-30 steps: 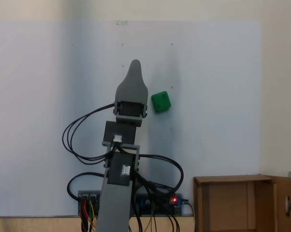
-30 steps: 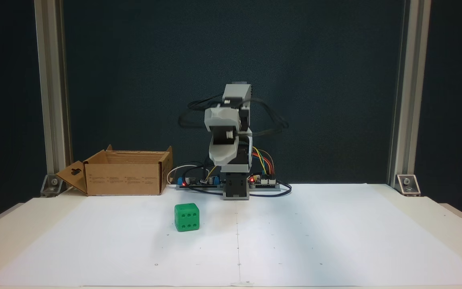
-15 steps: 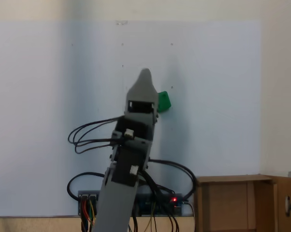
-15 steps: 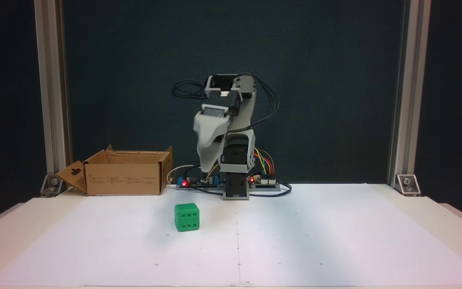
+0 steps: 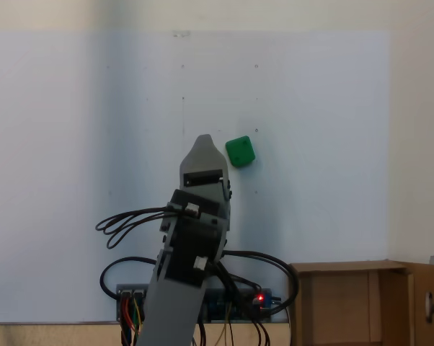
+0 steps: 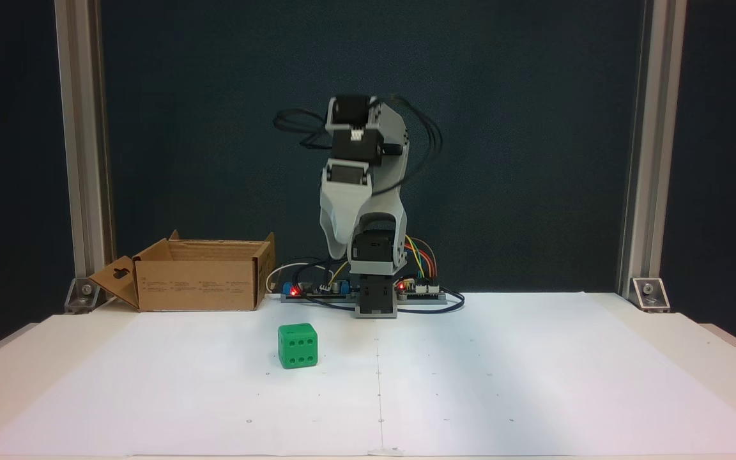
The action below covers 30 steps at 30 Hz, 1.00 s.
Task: Grasp a green dice and put it in the bin.
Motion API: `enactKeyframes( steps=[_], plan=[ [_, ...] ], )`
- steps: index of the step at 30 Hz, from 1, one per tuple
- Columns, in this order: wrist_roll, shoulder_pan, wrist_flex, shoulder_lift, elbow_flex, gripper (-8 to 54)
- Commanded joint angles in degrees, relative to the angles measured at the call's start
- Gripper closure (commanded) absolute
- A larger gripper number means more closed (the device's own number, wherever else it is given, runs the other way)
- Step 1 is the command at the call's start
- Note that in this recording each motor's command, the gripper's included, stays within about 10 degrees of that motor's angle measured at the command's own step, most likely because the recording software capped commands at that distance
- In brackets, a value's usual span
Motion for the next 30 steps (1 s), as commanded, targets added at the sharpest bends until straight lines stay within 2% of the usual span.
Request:
enactKeyframes(
  steps=[1, 5, 7, 19, 30],
  plan=[
    [-8.3, -0.7, 5.8, -2.5, -6.9, 4.6],
    [-9.9, -0.5, 16.6, -7.8, -20.0, 4.6],
    [-11.2, 0.9, 17.1, -9.8, -21.8, 4.6],
    [-15.3, 3.5, 21.0, -13.7, -21.9, 1.4],
    [-15.6, 6.2, 20.9, -17.8, -21.5, 0.9]
  ],
)
